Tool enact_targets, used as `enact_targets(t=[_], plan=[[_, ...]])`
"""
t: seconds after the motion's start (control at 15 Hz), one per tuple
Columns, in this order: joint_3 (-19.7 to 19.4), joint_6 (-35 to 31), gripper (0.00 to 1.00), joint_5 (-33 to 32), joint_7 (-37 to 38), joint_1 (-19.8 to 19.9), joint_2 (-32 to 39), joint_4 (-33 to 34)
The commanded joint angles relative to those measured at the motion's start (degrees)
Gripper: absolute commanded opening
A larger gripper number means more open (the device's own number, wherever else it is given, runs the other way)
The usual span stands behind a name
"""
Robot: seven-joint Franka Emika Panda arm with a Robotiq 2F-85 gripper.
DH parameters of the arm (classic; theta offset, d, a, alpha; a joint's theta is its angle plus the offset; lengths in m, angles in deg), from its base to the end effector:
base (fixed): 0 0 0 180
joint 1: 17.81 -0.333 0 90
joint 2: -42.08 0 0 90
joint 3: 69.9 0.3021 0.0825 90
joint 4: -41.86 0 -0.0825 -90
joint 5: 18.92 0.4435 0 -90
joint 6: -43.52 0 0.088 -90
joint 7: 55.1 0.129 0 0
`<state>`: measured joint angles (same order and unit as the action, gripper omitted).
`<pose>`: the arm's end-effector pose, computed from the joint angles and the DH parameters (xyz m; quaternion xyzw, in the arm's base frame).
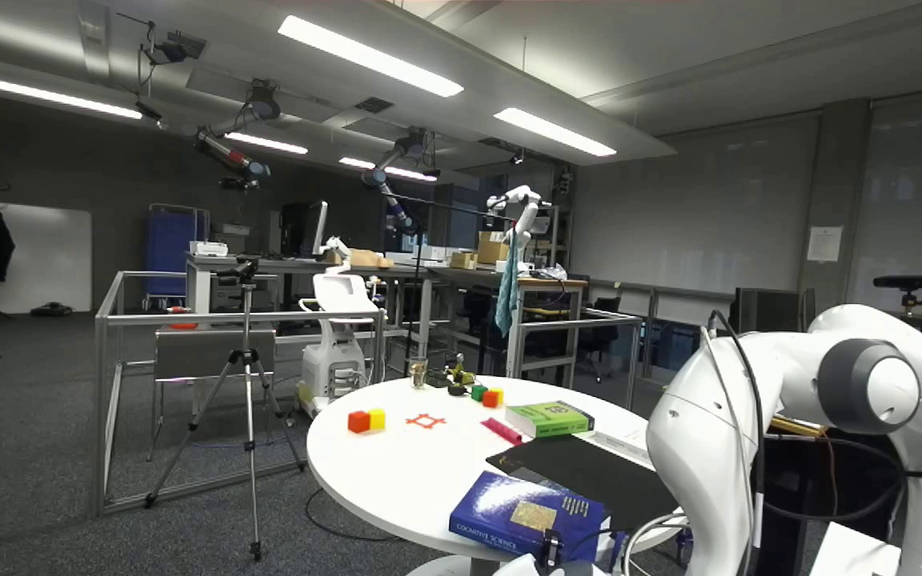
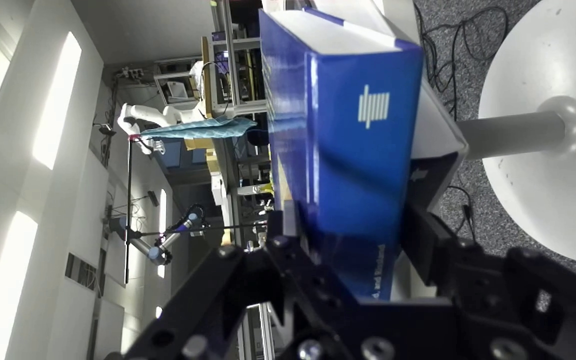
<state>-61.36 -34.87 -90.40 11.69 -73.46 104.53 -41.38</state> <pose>0.3942 0.4897 -0.0081 0.7250 0.2021 0.2477 0.6100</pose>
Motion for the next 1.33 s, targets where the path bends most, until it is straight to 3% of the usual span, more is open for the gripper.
enact_targets(t=[0.0, 0.13, 1.27], plan=[[-0.1, 1.8, 0.28, -1.0, -1.6, -0.6, 0.4, 1.8], [-0.1, 2.6, 0.18, -1.2, -1.9, -0.9, 0.1, 2.0], [-1.3, 8.4, 0.17, -3.6, -7.5, -5.1, -2.3, 3.3]])
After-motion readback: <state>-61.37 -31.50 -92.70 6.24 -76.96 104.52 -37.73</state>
